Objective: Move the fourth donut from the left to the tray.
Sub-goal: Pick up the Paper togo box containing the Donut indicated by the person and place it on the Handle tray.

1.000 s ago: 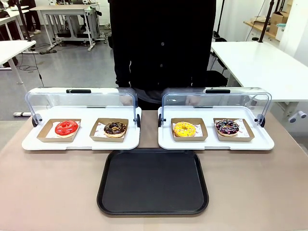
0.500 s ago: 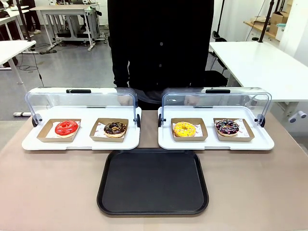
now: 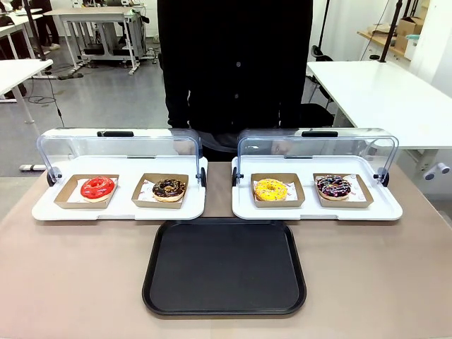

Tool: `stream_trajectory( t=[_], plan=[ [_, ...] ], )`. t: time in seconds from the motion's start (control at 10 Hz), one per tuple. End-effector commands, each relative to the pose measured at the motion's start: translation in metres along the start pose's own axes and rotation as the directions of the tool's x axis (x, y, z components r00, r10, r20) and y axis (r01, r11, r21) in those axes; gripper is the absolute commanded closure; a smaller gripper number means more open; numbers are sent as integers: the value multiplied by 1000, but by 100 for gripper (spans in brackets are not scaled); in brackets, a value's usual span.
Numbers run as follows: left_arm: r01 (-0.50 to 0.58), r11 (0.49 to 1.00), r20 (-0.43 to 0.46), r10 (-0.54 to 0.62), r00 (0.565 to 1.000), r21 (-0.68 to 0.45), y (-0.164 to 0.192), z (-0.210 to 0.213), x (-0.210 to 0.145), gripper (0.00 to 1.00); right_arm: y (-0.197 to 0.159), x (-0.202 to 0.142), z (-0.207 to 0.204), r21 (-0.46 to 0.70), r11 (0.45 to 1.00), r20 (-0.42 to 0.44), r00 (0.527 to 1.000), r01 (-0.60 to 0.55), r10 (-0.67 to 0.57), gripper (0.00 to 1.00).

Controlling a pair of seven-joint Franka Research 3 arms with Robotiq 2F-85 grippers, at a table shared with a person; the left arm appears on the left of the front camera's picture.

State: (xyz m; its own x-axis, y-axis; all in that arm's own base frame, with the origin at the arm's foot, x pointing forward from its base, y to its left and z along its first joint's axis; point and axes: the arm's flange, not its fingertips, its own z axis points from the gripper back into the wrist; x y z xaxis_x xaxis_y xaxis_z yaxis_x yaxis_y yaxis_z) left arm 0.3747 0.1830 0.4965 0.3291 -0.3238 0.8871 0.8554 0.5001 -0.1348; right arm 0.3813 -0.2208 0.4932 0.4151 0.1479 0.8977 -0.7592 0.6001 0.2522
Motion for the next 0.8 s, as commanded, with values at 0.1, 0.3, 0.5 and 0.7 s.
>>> stream_trajectory(
  t=[0.1,0.3,0.5,0.7],
  plan=[
    [22,1000,25,-22,999,-3,2,0,1,0,-1,2,-1,0,1000,33,999,-28,28,0],
    [22,1000,25,-22,999,-3,2,0,1,0,-1,2,-1,0,1000,33,999,-28,28,0],
    [22,1000,25,-22,999,-3,2,0,1,0,-1,2,-1,0,1000,33,999,-28,28,0],
    [22,1000,25,-22,999,-3,2,0,1,0,-1,2,-1,0,1000,33,999,-28,28,0]
  ],
)
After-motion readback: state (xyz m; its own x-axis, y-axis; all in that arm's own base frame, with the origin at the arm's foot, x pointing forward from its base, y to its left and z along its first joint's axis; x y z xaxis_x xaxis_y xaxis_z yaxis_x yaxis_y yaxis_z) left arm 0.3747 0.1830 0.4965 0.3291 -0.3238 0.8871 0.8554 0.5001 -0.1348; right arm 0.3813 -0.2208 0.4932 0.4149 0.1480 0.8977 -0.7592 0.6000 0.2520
